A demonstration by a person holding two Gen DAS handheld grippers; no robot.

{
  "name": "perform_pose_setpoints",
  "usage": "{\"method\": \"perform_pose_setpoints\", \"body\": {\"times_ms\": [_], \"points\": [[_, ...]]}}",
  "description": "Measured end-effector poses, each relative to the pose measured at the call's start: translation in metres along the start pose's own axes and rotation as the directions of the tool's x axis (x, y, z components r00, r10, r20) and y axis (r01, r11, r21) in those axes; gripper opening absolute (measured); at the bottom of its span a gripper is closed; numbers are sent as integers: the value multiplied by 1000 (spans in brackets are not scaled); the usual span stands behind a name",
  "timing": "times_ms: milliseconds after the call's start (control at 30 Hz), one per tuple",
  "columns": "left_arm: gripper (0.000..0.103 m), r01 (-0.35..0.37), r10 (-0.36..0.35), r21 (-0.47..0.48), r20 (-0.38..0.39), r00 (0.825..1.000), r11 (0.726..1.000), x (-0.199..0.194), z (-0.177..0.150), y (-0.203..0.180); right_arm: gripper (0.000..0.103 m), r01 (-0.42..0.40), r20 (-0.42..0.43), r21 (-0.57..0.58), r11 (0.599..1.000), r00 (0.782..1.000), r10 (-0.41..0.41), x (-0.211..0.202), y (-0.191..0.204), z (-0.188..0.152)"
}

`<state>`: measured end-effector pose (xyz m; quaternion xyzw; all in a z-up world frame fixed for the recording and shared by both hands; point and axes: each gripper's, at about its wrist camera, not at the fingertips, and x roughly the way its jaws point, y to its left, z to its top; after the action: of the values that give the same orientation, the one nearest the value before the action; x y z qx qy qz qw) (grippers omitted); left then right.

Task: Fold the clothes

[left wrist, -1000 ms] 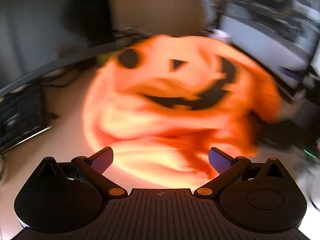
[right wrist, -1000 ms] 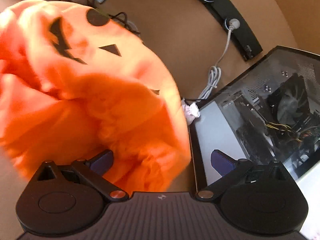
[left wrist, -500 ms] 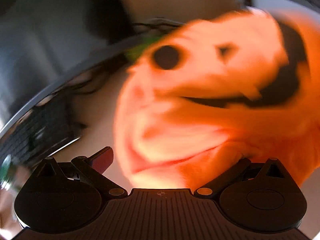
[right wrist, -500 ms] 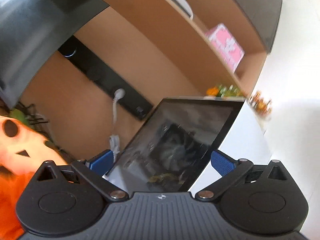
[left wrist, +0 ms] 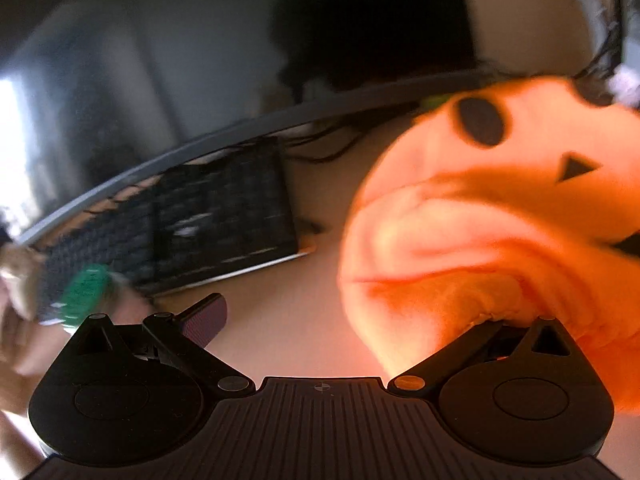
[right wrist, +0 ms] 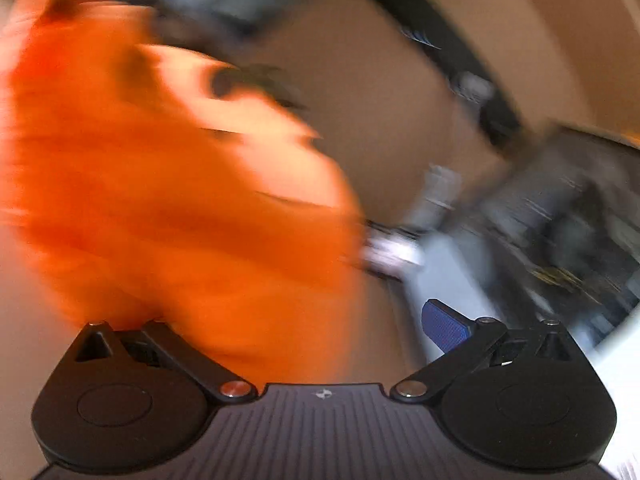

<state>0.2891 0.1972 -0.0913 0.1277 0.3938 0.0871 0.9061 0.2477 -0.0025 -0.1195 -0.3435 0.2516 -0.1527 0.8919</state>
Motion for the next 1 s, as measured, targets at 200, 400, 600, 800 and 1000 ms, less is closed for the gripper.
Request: {"method": "perform_pose_setpoints", "body": {"times_ms": [200, 400, 600, 800, 1000], "points": [[103, 202, -193, -109, 83, 978, 973, -77, 31, 79, 103, -58, 252, 43, 997, 967, 46, -74, -138, 38], [103, 303, -246, -48, 471, 847, 952, -212, 91, 134, 103, -139, 409, 168, 976, 910, 59, -106, -251, 106], [103, 140, -131, 23, 539, 832, 990, -199, 132, 101, 103, 30, 414, 92, 995, 908, -66, -67, -218, 136], [103, -39, 34, -10, 706, 708, 999, -219, 183, 92, 103, 227, 494, 199, 954, 817, -297, -59, -248, 181], [103, 44, -67, 51, 814, 577, 998, -279, 141, 104, 103, 249, 602, 276, 928, 709, -369, -126, -257, 150]]}}
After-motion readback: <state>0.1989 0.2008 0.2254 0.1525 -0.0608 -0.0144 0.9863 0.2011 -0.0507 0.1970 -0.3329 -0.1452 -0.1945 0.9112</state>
